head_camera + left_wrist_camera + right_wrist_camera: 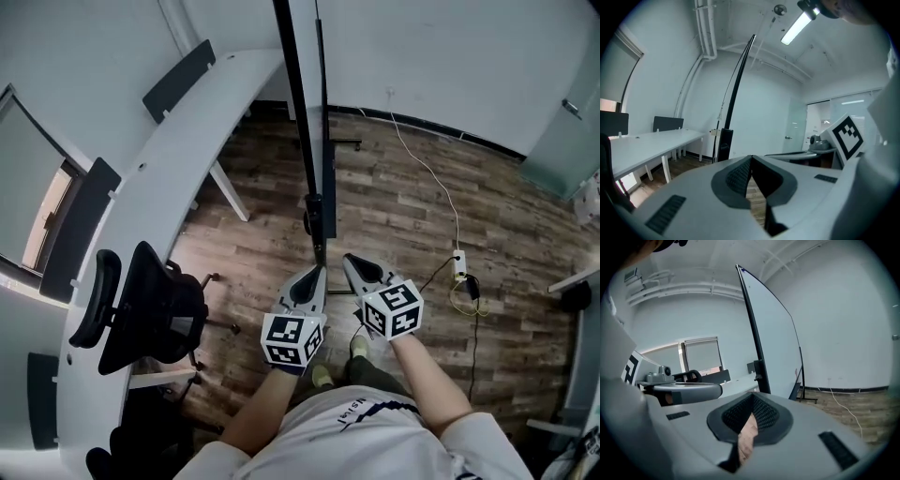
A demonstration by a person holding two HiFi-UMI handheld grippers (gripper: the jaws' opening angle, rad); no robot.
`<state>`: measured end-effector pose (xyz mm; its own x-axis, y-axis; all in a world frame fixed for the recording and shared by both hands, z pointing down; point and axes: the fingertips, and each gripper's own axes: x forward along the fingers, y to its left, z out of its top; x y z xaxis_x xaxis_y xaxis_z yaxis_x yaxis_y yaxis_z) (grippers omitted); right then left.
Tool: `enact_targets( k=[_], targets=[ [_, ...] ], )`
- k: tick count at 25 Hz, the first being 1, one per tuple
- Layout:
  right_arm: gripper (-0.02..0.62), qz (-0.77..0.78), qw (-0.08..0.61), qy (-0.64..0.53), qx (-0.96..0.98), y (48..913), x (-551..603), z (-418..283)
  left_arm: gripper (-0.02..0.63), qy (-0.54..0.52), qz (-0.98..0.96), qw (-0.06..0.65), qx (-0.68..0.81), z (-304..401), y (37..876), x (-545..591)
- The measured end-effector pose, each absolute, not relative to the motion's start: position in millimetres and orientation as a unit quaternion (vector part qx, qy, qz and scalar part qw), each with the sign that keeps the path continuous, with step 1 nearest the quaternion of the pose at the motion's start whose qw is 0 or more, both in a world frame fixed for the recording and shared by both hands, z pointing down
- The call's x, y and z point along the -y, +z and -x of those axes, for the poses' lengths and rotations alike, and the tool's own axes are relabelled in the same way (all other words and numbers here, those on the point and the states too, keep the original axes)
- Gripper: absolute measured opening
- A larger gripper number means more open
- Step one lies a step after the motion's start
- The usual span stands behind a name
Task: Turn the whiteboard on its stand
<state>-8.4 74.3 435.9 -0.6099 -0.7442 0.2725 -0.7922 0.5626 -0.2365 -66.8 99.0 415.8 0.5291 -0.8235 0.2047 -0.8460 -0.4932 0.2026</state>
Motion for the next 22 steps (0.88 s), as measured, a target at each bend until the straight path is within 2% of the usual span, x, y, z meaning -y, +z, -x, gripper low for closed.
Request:
enact_targets(
  k=[11, 22],
  targets=[
    [0.012, -0.456, 0.042, 0.138, 0.878, 392.2, -106.1, 15.2, 0.012, 0.033, -0.877, 0.122, 0.463, 63.8, 387.2, -120.4],
    [0.012, -0.462, 0.046, 0.11, 0.879, 387.4, -115.1, 19.2, 0.012, 0.035, -0.875, 0.124, 0.466, 65.0, 386.3, -126.7]
  ],
)
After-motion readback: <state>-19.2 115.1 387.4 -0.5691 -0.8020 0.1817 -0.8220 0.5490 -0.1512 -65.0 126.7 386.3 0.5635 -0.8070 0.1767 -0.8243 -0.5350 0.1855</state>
